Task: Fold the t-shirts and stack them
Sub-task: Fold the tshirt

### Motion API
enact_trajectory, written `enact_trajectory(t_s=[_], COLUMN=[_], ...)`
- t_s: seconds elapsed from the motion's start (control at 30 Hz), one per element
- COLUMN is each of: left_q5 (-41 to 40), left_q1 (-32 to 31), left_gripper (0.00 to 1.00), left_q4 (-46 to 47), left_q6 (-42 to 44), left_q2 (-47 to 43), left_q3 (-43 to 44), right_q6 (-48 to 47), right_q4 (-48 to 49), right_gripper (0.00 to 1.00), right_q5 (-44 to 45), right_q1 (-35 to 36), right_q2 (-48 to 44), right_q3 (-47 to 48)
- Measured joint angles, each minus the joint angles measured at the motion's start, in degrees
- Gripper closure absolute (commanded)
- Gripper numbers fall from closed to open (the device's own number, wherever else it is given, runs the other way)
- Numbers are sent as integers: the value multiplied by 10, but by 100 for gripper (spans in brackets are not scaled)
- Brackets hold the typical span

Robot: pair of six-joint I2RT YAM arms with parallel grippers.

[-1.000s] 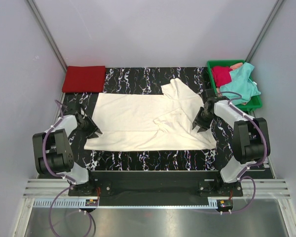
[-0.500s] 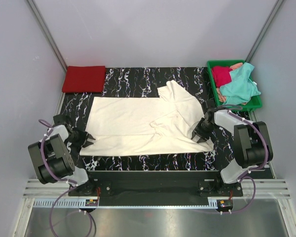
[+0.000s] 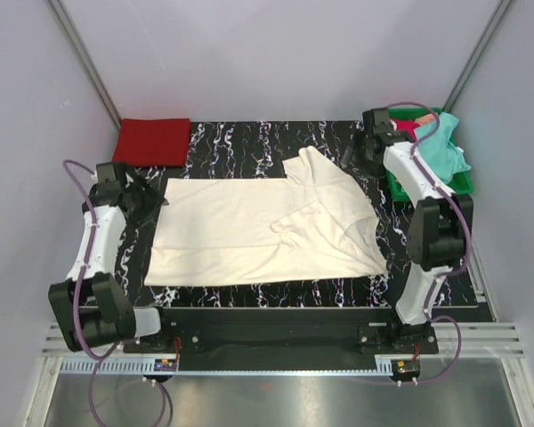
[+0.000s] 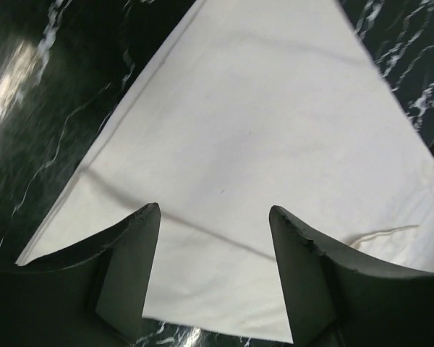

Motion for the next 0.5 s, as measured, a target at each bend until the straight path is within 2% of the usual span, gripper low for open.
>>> enact_trajectory(t_s=[0.03, 0.1, 0.13, 0.17, 0.33, 0.5], left_q5=[8, 30, 43, 55, 94, 111], left_q1=[-5, -7, -7, -7, -7, -7], left_gripper=[37, 38, 41, 46, 46, 44], left_q4=[16, 58, 76, 90, 140, 157], left_q6=[9, 28, 38, 49, 95, 126], left_q2=[13, 63, 93, 128, 266, 322], left_q3=[17, 50, 70, 92, 195, 250], right_q6=[-9, -34, -45, -55, -85, -108], right_q4=[18, 49, 68, 83, 137, 155], right_gripper=[36, 43, 49, 50, 48, 44], right_q5=[2, -2, -4, -10, -43, -90], right_q1=[0, 0, 0, 0, 0, 0], right_q2=[27, 98, 134, 170, 328, 456], right_q3=[35, 117, 154, 188, 333, 461])
